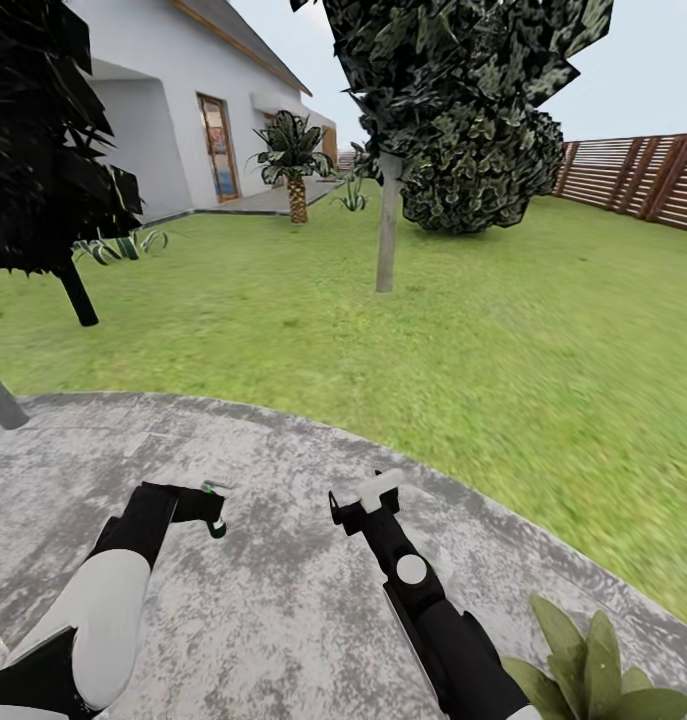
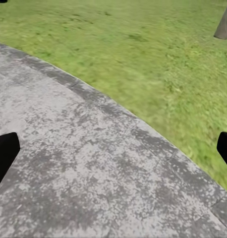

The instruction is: Pick up the pesticide atomizer in the garden and spray insectifuge to fully cover both potted plants in the garden.

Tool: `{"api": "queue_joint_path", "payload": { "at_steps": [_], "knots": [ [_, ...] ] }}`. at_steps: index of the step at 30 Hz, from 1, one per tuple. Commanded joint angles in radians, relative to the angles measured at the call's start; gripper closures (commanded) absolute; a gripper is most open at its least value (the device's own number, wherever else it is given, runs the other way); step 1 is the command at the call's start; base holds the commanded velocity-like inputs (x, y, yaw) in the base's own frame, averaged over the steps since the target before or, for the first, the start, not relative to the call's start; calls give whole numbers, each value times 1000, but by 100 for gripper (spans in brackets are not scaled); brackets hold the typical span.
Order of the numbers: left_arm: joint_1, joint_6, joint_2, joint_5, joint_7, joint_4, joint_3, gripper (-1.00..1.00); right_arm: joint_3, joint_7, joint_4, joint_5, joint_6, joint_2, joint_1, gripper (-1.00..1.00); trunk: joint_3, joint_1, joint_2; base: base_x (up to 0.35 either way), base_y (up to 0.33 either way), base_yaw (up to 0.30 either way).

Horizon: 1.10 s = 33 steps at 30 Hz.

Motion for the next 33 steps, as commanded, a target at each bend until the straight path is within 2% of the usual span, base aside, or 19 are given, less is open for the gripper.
{"api": "queue_joint_path", "payload": {
  "at_steps": [1,8,15,19,27,33],
  "knots": [
    [-1,2,-2,-7,-8,-2,5,100,1,-3,-2,10,7,0,0,-100,-1,0,0,1,0,144],
    [-1,3,-6,-7,-8,-2,5,100,1,-3,-2,11,7,0,0,-100,-1,0,0,15,0,29],
    [-1,3,-6,-7,-8,-2,5,100,1,-3,-1,10,7,0,0,-100,-1,0,0,208,0,99],
    [-1,3,-6,-7,-8,-2,5,100,1,-3,-1,10,7,0,0,-100,-2,0,0,20,0,193],
    [-1,4,-6,-7,-8,-1,5,100,1,-3,-1,11,7,0,0,-100,-3,0,0,1,0,26],
    [-1,3,-7,-7,-8,-1,5,100,3,-2,-1,10,7,0,0,-100,-6,0,0,0,0,224]
  ]
}}
